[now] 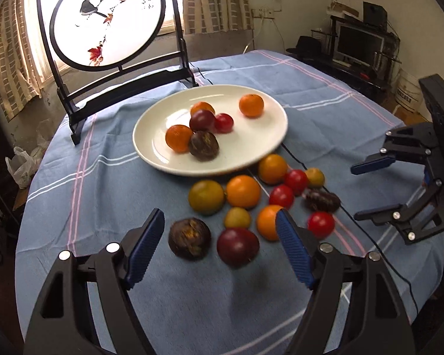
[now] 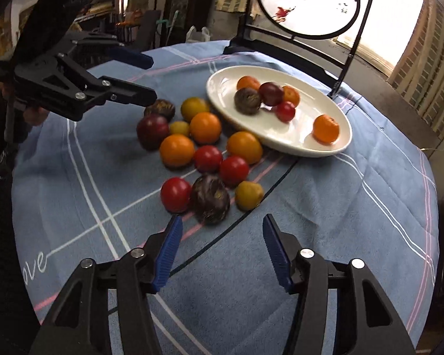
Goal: Organize fruits
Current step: 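Grasp a dark brown fruit with the right tool while the left tool grasps a red tomato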
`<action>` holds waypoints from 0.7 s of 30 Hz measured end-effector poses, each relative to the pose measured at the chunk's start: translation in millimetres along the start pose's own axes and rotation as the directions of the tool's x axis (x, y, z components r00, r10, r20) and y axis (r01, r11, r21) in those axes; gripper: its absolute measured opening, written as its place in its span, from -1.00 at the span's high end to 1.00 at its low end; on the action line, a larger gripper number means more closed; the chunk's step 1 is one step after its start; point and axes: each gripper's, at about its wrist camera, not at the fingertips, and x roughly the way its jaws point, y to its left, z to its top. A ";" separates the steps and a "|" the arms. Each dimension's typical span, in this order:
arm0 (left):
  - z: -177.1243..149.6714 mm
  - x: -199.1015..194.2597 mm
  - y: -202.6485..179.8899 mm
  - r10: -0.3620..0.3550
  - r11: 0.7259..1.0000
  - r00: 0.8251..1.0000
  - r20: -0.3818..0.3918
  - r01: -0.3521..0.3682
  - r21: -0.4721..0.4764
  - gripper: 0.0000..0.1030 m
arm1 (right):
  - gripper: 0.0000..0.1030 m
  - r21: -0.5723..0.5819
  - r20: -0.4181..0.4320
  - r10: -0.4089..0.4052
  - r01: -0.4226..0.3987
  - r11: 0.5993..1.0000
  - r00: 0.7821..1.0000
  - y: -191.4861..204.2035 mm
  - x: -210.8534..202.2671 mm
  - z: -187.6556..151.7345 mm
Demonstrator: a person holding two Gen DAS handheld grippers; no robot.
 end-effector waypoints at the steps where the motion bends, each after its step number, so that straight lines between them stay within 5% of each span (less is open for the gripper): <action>1: -4.9 -0.4 -2.9 -0.010 1.000 1.000 -0.011 0.010 0.000 -0.46 | 0.08 -0.027 -0.007 -0.004 0.004 1.000 1.000 4.7 3.4 -0.1; 9: -18.8 0.2 -36.7 -0.112 0.991 0.992 -0.055 0.116 0.068 -0.46 | 0.45 -0.185 -0.016 -0.067 0.063 0.981 0.998 22.1 32.9 12.2; 17: -12.2 17.7 -83.1 -0.200 0.969 0.976 -0.085 0.210 0.129 -0.43 | 0.57 -0.018 0.018 -0.037 0.037 0.999 0.999 -10.6 1.8 1.0; 21: -2.9 39.8 -94.8 -0.211 0.971 0.968 -0.139 0.223 0.082 0.00 | 0.57 0.074 0.035 -0.042 0.039 0.996 0.999 -30.1 -11.8 -11.5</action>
